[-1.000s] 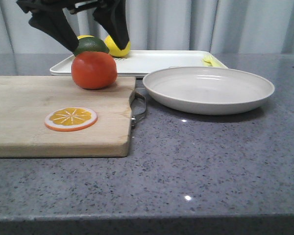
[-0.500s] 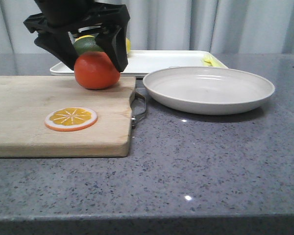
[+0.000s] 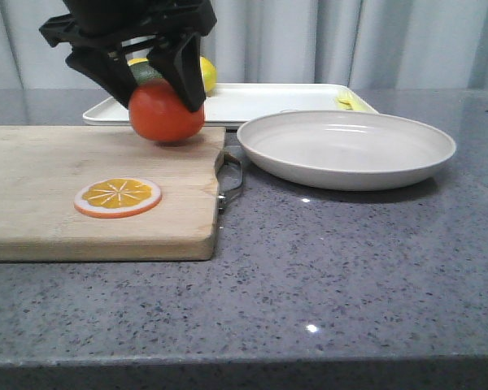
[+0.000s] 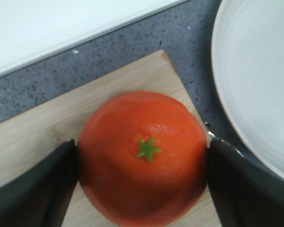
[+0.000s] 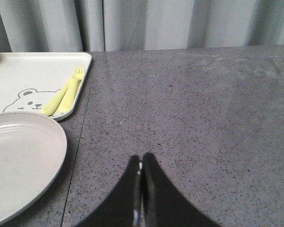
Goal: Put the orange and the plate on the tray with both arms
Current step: 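Lift the orange with the left gripper and carry it over the plate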
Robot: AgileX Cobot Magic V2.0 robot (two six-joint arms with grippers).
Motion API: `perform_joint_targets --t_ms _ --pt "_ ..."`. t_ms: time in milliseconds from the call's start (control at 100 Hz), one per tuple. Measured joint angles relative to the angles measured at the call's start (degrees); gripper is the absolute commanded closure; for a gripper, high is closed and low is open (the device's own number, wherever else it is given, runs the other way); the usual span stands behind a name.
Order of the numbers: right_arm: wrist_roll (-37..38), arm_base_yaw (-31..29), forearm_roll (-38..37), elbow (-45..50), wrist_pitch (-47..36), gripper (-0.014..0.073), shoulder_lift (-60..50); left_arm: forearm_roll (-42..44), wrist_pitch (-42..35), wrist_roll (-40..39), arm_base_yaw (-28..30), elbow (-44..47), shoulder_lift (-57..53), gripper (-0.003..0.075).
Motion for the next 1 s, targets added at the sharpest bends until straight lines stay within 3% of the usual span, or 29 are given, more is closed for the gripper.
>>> perform_joint_targets --t_ms 480,1000 --pt "0.0 0.0 0.0 0.0 0.0 0.066 0.0 0.25 0.77 0.0 -9.02 -10.85 0.54 0.0428" --pt "0.0 0.0 0.0 0.0 0.0 0.066 0.0 -1.85 1.31 0.0 -14.06 -17.23 11.61 0.0428"
